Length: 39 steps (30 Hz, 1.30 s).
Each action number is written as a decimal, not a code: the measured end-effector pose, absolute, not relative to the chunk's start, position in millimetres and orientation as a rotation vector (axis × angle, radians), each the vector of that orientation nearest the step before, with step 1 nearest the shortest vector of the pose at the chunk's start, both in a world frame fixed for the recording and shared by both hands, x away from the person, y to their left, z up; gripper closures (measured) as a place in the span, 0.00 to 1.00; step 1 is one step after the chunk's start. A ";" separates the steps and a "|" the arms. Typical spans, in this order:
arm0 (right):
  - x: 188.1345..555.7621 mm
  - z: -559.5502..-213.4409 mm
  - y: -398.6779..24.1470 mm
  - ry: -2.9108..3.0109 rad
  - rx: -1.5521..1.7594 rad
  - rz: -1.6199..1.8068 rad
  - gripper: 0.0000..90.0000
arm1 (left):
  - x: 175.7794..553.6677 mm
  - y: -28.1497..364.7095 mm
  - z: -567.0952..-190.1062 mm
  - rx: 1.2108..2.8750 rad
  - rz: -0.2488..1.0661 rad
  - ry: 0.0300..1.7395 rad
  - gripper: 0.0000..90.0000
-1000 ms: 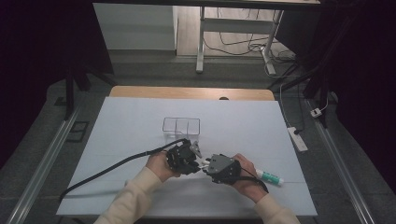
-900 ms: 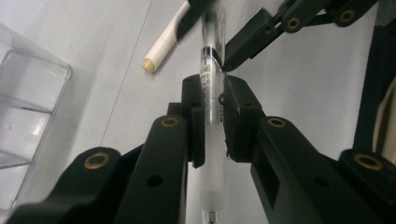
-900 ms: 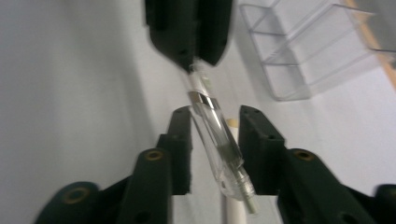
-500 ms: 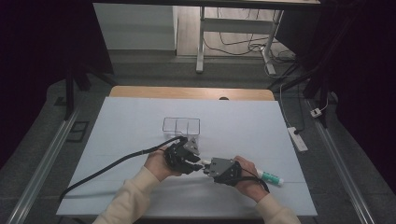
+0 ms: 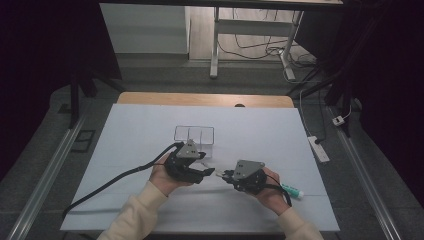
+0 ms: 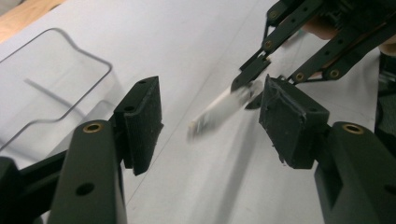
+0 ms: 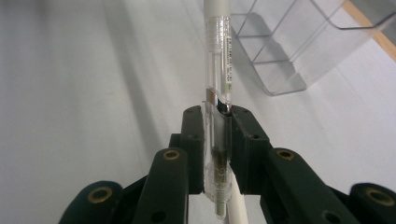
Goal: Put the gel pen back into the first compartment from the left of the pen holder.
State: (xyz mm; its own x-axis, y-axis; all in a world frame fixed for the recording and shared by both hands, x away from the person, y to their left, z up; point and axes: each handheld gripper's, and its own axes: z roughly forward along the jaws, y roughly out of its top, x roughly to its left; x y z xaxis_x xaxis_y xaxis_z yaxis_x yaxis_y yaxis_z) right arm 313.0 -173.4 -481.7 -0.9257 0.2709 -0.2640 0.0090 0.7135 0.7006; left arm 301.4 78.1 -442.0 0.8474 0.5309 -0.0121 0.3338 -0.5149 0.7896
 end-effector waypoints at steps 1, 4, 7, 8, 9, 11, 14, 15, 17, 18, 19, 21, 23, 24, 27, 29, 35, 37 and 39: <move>313.7 -481.4 -174.7 2.567 0.229 1.068 0.84 | 300.3 80.4 -443.2 2.146 0.283 0.638 0.43; 314.5 -480.4 -177.9 2.559 0.270 1.093 0.84 | 297.9 86.0 -448.0 2.142 0.285 0.659 0.42; 315.1 -480.2 -180.1 2.548 0.289 1.106 0.84 | 297.3 88.8 -453.3 2.148 0.285 0.675 0.41; 315.3 -480.2 -180.7 2.548 0.296 1.113 0.84 | 297.4 89.2 -454.7 2.148 0.282 0.675 0.41; 315.4 -480.2 -181.2 2.546 0.301 1.119 0.84 | 297.4 89.5 -455.7 2.148 0.282 0.678 0.40; 315.4 -479.7 -182.0 2.542 0.309 1.125 0.84 | 297.3 89.9 -457.5 2.144 0.284 0.681 0.40; 315.6 -479.5 -183.3 2.539 0.328 1.156 0.84 | 297.9 90.8 -459.5 2.134 0.278 0.684 0.39; 315.9 -479.4 -183.9 2.536 0.334 1.165 0.84 | 298.1 90.9 -460.0 2.130 0.274 0.688 0.38; 316.0 -479.3 -184.3 2.531 0.348 1.174 0.84 | 298.4 91.1 -460.8 2.115 0.278 0.695 0.38; 316.0 -479.3 -184.3 2.531 0.348 1.174 0.84 | 298.4 91.0 -461.0 2.106 0.274 0.696 0.38; 316.3 -479.1 -184.4 2.533 0.352 1.185 0.84 | 298.5 90.9 -461.1 2.095 0.265 0.695 0.38; 316.1 -479.2 -184.0 2.533 0.355 1.189 0.84 | 298.6 90.1 -461.2 2.077 0.256 0.698 0.38; 315.7 -479.7 -183.0 2.536 0.355 1.195 0.84 | 298.8 89.5 -461.5 2.061 0.248 0.703 0.39; 315.6 -480.3 -182.2 2.536 0.355 1.199 0.84 | 299.0 89.2 -461.7 2.056 0.247 0.705 0.39; 314.8 -481.6 -180.0 2.543 0.349 1.196 0.84 | 299.7 88.4 -462.3 2.046 0.239 0.706 0.39; 314.9 -482.0 -179.5 2.542 0.346 1.199 0.84 | 300.4 88.1 -462.6 2.040 0.226 0.705 0.40; 314.3 -484.1 -176.4 2.545 0.343 1.200 0.84 | 303.8 87.8 -461.6 1.985 0.192 0.712 0.43; 313.9 -484.7 -175.0 2.546 0.340 1.199 0.84 | 305.7 87.7 -461.6 1.971 0.178 0.713 0.46; 313.5 -484.9 -173.8 2.550 0.335 1.197 0.84 | 307.2 87.1 -462.2 1.962 0.163 0.714 0.48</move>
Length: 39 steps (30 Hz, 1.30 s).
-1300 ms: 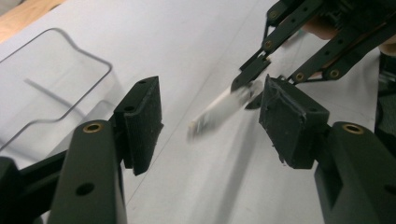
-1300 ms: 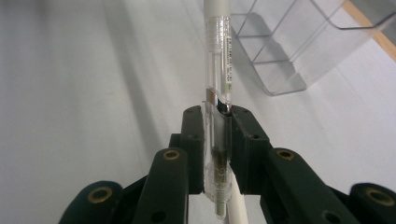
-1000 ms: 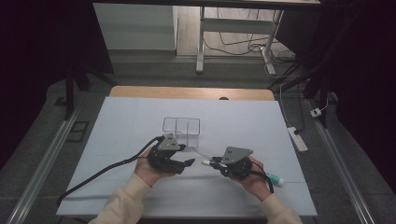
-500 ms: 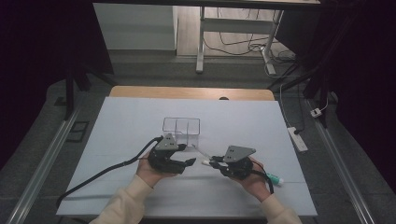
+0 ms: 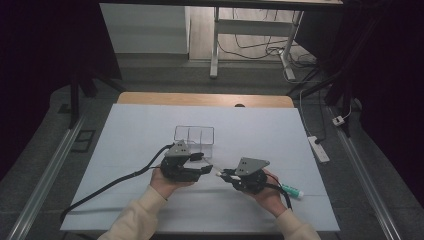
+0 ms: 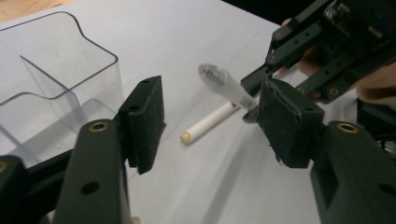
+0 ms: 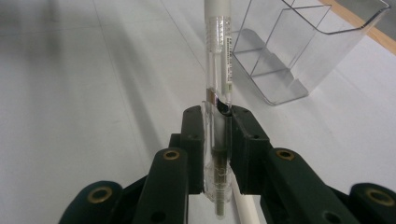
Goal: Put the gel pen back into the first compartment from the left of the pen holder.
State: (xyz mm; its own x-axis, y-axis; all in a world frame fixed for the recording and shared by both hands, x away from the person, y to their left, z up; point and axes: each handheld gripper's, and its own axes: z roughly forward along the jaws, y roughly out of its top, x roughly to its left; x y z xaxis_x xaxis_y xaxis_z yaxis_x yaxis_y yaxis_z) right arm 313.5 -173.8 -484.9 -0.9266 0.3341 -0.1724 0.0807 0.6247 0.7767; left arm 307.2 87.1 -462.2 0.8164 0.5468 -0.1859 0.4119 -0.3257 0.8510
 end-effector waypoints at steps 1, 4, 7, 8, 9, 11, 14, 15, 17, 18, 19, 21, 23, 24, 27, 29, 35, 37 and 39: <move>313.2 -485.3 -173.1 2.549 0.334 1.200 0.84 | 308.0 86.8 -462.6 1.959 0.153 0.715 0.50; 312.1 -485.6 -171.1 2.551 0.325 1.186 0.84 | 309.9 85.3 -464.1 1.949 0.127 0.712 0.55; 312.0 -486.5 -170.3 2.554 0.319 1.198 0.84 | 311.2 84.0 -464.9 1.948 0.113 0.706 0.60; 311.8 -486.8 -170.1 2.553 0.316 1.194 0.84 | 311.5 83.5 -465.3 1.949 0.107 0.705 0.63; 311.4 -487.1 -169.5 2.553 0.321 1.199 0.84 | 311.7 83.1 -465.7 1.952 0.102 0.702 0.67; 311.2 -487.1 -169.2 2.553 0.320 1.199 0.84 | 312.2 82.6 -466.7 1.956 0.080 0.692 0.74; 311.8 -487.9 -169.3 2.554 0.313 1.190 0.84 | 313.5 82.9 -466.8 1.949 0.042 0.679 0.78; 311.7 -488.1 -169.2 2.556 0.310 1.191 0.84 | 313.9 83.2 -466.7 1.950 0.032 0.673 0.80; 311.4 -488.2 -168.7 2.558 0.305 1.182 0.84 | 314.4 83.6 -466.5 1.949 0.007 0.659 0.84; 311.3 -488.8 -168.5 2.553 0.306 1.186 0.84 | 314.4 83.6 -466.4 1.949 -0.004 0.653 0.85; 311.3 -488.8 -168.5 2.553 0.306 1.186 0.84 | 314.6 83.6 -466.3 1.947 -0.019 0.646 0.85; 311.5 -488.7 -168.8 2.551 0.308 1.179 0.82 | 314.9 83.6 -465.8 1.941 -0.041 0.638 0.88; 311.7 -488.6 -169.3 2.546 0.320 1.199 0.82 | 314.4 83.6 -464.8 1.940 -0.038 0.638 0.88; 311.7 -488.6 -169.3 2.546 0.320 1.199 0.82 | 314.0 83.6 -464.3 1.941 -0.034 0.638 0.88; 311.8 -487.9 -170.1 2.538 0.333 1.206 0.79 | 312.6 84.0 -461.9 1.948 -0.007 0.642 0.88; 313.1 -486.3 -173.0 2.527 0.367 1.217 0.73 | 312.3 85.8 -459.8 1.955 0.010 0.644 0.89; 315.7 -481.8 -180.8 2.498 0.430 1.251 0.66 | 310.4 90.4 -453.4 1.956 0.051 0.644 0.89; 316.6 -480.3 -184.0 2.488 0.451 1.263 0.64 | 310.1 92.0 -451.4 1.955 0.066 0.647 0.89; 318.0 -478.3 -188.7 2.477 0.474 1.281 0.61 | 309.9 93.9 -449.2 1.955 0.079 0.649 0.88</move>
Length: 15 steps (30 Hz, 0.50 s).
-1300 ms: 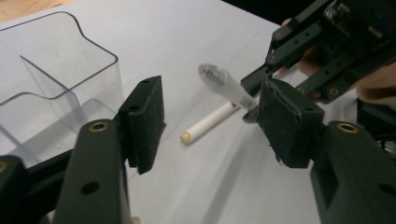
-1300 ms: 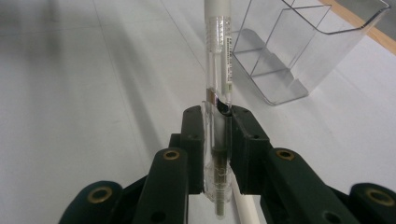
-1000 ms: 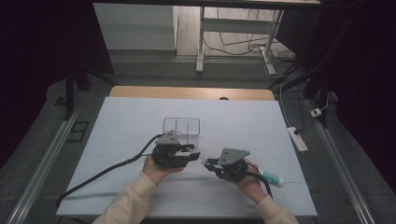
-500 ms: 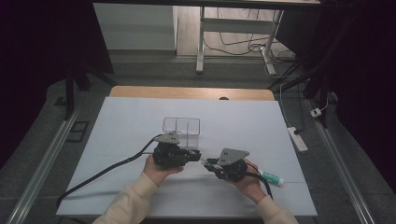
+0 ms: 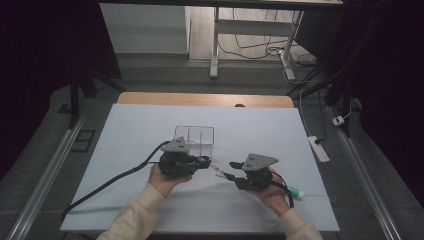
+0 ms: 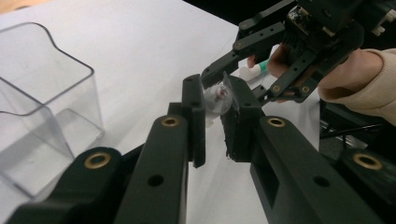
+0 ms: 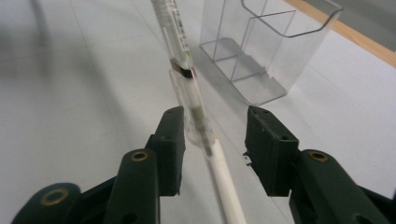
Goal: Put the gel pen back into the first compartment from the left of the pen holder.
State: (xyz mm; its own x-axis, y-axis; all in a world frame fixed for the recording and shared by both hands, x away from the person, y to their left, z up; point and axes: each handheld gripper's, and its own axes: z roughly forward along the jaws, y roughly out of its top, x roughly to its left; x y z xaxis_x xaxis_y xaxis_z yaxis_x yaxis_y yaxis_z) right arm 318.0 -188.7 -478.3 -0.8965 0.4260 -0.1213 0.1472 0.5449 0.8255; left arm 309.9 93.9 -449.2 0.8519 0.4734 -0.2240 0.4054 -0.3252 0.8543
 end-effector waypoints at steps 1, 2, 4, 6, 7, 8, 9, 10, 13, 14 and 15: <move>318.0 -478.3 -188.7 2.477 0.474 1.281 0.61 | 309.8 94.9 -448.0 1.955 0.085 0.649 0.88; 318.8 -477.6 -190.4 2.477 0.481 1.280 0.61 | 309.5 95.7 -446.9 1.952 0.091 0.651 0.88; 320.1 -477.1 -193.2 2.473 0.497 1.290 0.59 | 309.3 97.9 -444.4 1.950 0.106 0.651 0.88; 321.2 -476.5 -196.0 2.471 0.514 1.296 0.58 | 309.2 100.5 -441.6 1.949 0.118 0.653 0.88; 322.0 -476.2 -197.2 2.470 0.515 1.298 0.58 | 309.2 101.9 -440.2 1.947 0.124 0.655 0.88; 322.3 -475.8 -198.4 2.469 0.520 1.295 0.58 | 309.2 103.3 -438.7 1.944 0.130 0.655 0.88; 322.6 -475.4 -199.7 2.469 0.525 1.290 0.58 | 309.1 104.6 -437.1 1.941 0.135 0.657 0.88; 322.9 -475.4 -200.8 2.465 0.530 1.296 0.57 | 309.1 106.2 -435.6 1.940 0.141 0.657 0.88; 324.1 -475.0 -204.3 2.457 0.542 1.293 0.57 | 308.9 110.9 -431.2 1.933 0.161 0.662 0.88; 324.4 -475.0 -205.3 2.452 0.545 1.294 0.56 | 308.8 112.3 -430.1 1.928 0.164 0.664 0.88; 324.5 -474.8 -206.3 2.451 0.551 1.293 0.56 | 308.8 113.7 -429.1 1.923 0.165 0.666 0.88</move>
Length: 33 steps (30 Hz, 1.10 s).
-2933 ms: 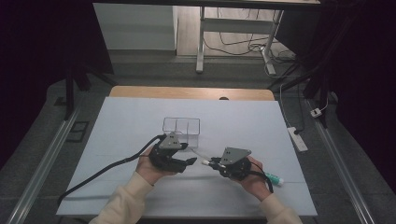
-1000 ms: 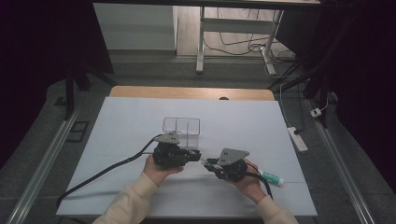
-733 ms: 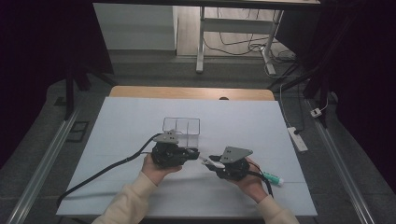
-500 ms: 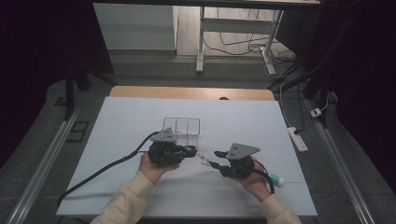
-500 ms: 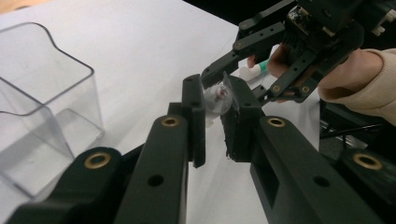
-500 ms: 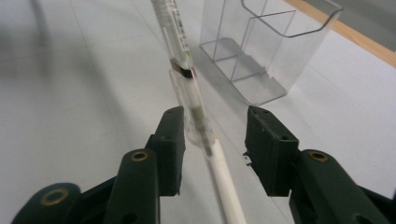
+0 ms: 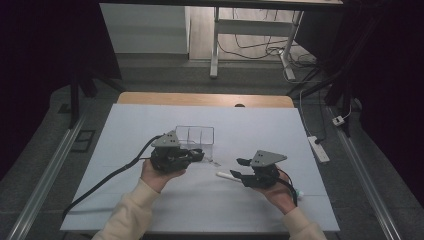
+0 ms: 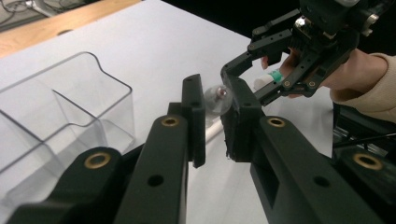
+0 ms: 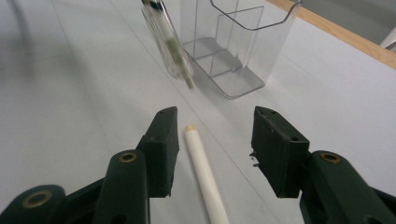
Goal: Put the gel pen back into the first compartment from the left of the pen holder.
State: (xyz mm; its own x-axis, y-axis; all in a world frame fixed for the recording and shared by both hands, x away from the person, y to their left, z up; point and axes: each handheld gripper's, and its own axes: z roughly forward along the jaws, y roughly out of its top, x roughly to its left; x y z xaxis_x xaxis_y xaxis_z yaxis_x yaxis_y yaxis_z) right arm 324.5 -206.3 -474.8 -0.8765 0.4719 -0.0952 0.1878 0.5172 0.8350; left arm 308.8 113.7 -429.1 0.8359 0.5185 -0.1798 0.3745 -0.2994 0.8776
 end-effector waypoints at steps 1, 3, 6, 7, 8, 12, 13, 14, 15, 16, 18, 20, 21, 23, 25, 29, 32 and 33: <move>324.9 -474.4 -207.4 2.450 0.552 1.287 0.56 | 308.9 115.1 -428.2 1.922 0.169 0.665 0.88; 325.3 -474.4 -208.9 2.446 0.561 1.290 0.55 | 308.9 117.3 -427.0 1.915 0.172 0.671 0.88; 326.4 -474.6 -211.0 2.442 0.568 1.289 0.54 | 308.9 120.7 -424.7 1.917 0.194 0.677 0.88; 326.6 -474.5 -211.7 2.440 0.570 1.287 0.54 | 308.9 121.9 -423.8 1.914 0.198 0.680 0.88; 326.9 -474.4 -212.4 2.439 0.572 1.286 0.54 | 308.9 123.2 -422.9 1.912 0.204 0.683 0.88; 327.4 -473.7 -215.1 2.434 0.588 1.277 0.53 | 309.2 128.6 -419.8 1.905 0.222 0.691 0.88; 327.7 -473.6 -215.7 2.432 0.588 1.280 0.53 | 309.3 129.7 -419.2 1.905 0.227 0.695 0.88; 327.8 -473.6 -216.3 2.428 0.592 1.282 0.53 | 309.4 130.8 -418.8 1.907 0.232 0.697 0.88; 328.0 -473.3 -217.0 2.427 0.594 1.283 0.53 | 309.6 131.9 -418.5 1.907 0.236 0.698 0.88; 328.3 -473.0 -217.8 2.423 0.596 1.280 0.53 | 309.6 132.8 -418.2 1.903 0.237 0.705 0.88; 328.9 -472.9 -219.0 2.423 0.600 1.285 0.53 | 310.0 135.1 -417.4 1.902 0.246 0.712 0.88; 329.1 -472.8 -219.8 2.422 0.603 1.281 0.53 | 310.1 136.9 -416.4 1.904 0.258 0.717 0.88; 329.2 -472.9 -220.0 2.421 0.604 1.282 0.52 | 310.1 138.0 -415.8 1.907 0.264 0.718 0.88; 329.5 -473.0 -220.4 2.421 0.603 1.282 0.52 | 310.2 140.0 -414.7 1.904 0.272 0.722 0.88; 329.6 -473.1 -220.8 2.421 0.606 1.278 0.52 | 310.6 143.1 -413.6 1.901 0.275 0.724 0.88; 329.8 -473.4 -221.3 2.420 0.610 1.276 0.52 | 312.0 150.3 -411.8 1.890 0.283 0.738 0.88; 330.0 -473.9 -221.5 2.422 0.612 1.276 0.52 | 313.1 156.3 -410.4 1.878 0.286 0.750 0.88; 330.1 -474.1 -221.5 2.423 0.613 1.274 0.52 | 313.5 158.4 -409.9 1.874 0.288 0.753 0.88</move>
